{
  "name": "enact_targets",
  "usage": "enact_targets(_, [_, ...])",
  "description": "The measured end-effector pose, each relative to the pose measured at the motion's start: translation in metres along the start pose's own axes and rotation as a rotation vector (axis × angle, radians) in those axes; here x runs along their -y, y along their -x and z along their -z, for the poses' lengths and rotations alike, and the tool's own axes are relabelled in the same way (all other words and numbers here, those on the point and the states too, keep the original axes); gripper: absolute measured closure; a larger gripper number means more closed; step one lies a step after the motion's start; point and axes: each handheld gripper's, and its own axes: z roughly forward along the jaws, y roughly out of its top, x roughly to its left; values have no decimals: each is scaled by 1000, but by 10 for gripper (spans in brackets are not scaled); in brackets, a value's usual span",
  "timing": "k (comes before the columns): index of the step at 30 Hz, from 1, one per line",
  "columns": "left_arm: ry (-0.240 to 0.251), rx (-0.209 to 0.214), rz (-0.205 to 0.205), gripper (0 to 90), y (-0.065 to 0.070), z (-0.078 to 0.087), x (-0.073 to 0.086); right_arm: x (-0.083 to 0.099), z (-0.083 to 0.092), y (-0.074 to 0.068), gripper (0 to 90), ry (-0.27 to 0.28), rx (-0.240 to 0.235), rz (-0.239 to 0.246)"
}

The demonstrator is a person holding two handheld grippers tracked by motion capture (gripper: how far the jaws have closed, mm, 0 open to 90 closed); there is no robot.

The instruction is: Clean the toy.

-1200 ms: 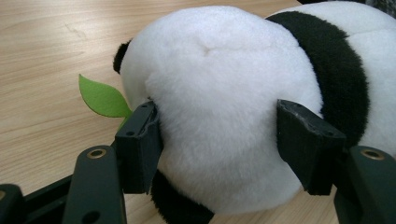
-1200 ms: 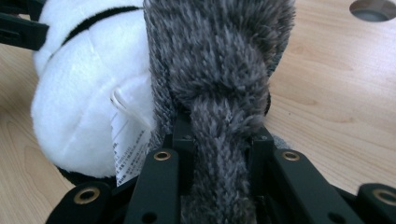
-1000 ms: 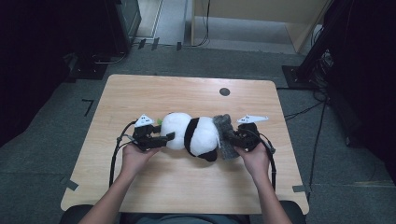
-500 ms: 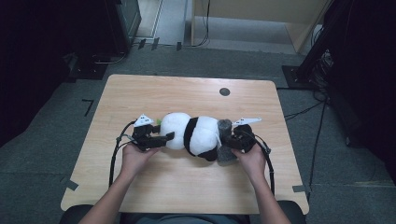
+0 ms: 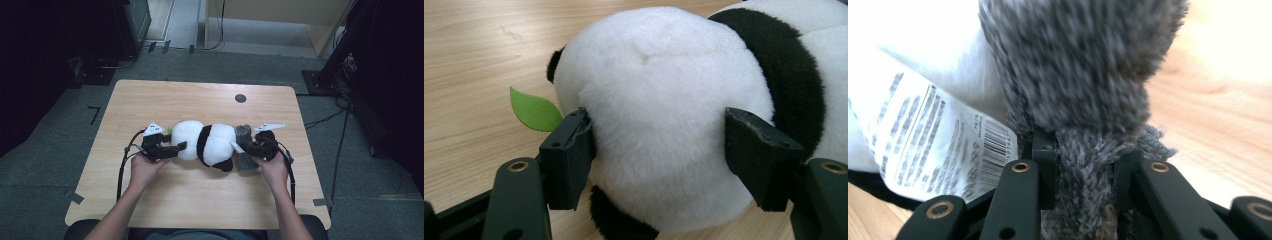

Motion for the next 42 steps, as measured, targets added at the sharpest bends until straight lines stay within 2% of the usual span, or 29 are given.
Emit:
enact_targets(10, [4,-5,-5,302,1,0,0,-13,30,-14,727,109,34,48])
enact_targets(12, [4,-7,-7,302,1,0,0,-17,36,-17,727,136,28,53])
enact_targets(15, [5,-7,-5,302,2,0,0,-23,42,-20,727,171,-26,33])
enact_targets(17, [5,-8,-5,302,2,0,0,-25,41,-23,727,167,-64,24])
enact_targets(18, [5,-8,-6,301,2,0,0,-26,39,-26,726,159,-67,31])
enact_targets(24, [4,-7,-7,302,2,-1,0,-25,28,-32,726,139,-50,54])
enact_targets(29, [8,-9,-9,302,2,-1,0,-21,24,-29,701,151,-53,41])
enact_targets(33, [6,-9,-12,302,2,-1,0,-20,22,-29,680,151,-57,63])
enact_targets(38, [11,-8,-15,302,3,-1,0,-19,21,-31,719,138,-33,93])
enact_targets(42, [16,-6,-12,302,3,-2,0,-17,18,-28,724,117,-20,63])
